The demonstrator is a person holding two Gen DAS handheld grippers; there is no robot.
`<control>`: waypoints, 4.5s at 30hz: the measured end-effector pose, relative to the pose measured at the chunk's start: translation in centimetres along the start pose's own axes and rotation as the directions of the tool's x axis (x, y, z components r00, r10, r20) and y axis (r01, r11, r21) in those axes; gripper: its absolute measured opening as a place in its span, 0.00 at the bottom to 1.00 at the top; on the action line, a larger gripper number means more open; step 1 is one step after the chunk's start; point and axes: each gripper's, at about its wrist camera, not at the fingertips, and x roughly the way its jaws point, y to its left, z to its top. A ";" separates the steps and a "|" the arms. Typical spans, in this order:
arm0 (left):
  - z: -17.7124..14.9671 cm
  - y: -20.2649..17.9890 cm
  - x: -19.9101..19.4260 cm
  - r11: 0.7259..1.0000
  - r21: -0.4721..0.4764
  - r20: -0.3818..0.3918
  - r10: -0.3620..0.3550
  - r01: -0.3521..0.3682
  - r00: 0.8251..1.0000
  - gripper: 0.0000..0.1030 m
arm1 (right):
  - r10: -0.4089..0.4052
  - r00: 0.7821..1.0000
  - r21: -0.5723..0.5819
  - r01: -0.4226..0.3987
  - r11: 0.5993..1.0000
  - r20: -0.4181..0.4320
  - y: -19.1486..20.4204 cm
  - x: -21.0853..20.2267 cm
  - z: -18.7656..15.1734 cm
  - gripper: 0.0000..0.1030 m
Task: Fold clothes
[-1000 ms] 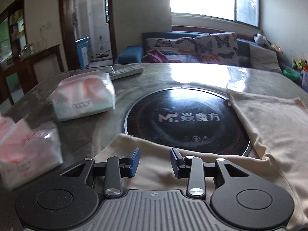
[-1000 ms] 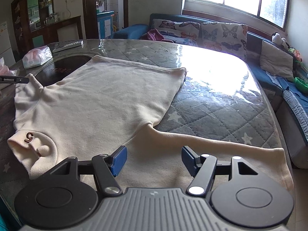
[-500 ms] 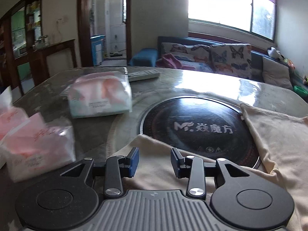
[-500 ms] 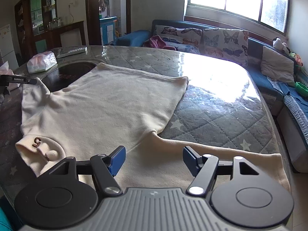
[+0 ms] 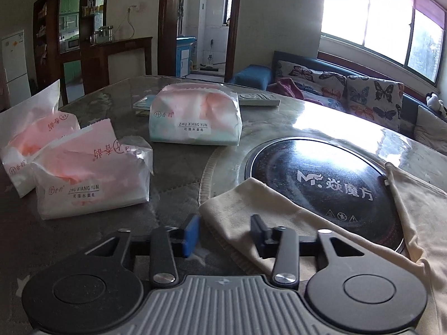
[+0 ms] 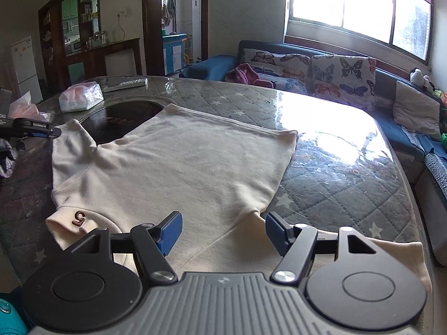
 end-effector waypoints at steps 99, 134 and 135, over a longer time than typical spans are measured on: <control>0.8 -14.1 -1.8 0.253 0.694 -0.441 -0.591 0.675 0.675 0.03 | -0.018 0.995 0.193 0.036 0.981 -0.094 -3.9 1.5 -2.5 0.57; -4.3 -15.4 -7.7 0.413 0.597 -0.328 -0.657 0.688 0.679 0.14 | 0.180 0.981 -0.127 -0.188 0.974 -0.070 4.1 1.6 -0.3 0.24; -4.5 -15.8 -8.1 0.408 0.596 -0.328 -0.662 0.692 0.673 0.15 | 0.173 0.982 -0.122 -0.181 0.976 -0.072 4.0 1.6 -0.6 0.24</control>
